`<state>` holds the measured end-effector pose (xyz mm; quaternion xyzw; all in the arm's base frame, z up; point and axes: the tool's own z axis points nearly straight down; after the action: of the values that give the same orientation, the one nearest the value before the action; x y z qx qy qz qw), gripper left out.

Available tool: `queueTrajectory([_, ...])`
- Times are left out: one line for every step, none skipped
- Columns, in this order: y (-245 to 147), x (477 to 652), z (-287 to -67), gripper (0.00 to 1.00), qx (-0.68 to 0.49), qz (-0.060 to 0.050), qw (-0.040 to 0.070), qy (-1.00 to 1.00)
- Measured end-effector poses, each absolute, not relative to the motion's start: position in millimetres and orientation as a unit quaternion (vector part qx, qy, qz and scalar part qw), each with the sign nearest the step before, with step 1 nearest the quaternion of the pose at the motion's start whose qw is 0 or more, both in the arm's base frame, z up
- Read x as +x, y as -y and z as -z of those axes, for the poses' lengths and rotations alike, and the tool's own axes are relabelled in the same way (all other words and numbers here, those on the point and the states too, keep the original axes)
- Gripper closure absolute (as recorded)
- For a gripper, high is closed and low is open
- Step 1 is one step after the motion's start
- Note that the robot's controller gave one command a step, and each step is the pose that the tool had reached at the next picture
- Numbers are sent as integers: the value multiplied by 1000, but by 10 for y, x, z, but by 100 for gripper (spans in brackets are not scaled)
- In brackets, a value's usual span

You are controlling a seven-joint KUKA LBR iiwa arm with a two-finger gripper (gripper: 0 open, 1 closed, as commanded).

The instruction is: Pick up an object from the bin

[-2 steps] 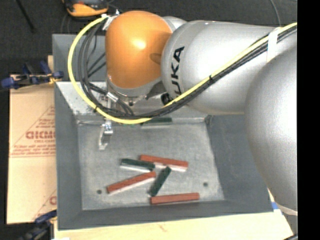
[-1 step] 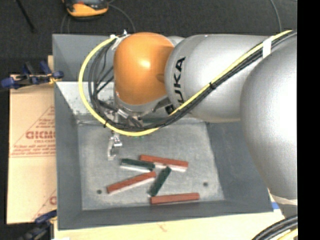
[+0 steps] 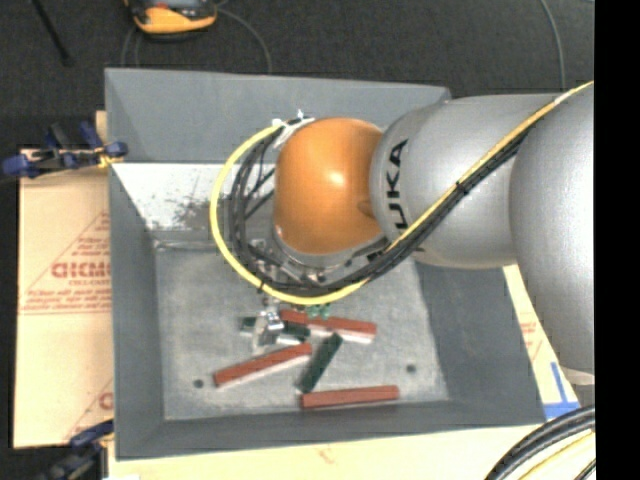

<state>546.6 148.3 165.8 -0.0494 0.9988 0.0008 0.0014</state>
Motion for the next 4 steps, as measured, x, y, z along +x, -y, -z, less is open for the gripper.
queueTrajectory([-1119,5714,-1418,0,-117,0,2,-993])
queueTrajectory([-874,5206,-743,0,-101,-1,4,-995])
queueTrajectory([-892,5286,-830,100,-99,-1,4,-995])
queueTrajectory([-892,5286,-830,100,-99,-1,3,-995])
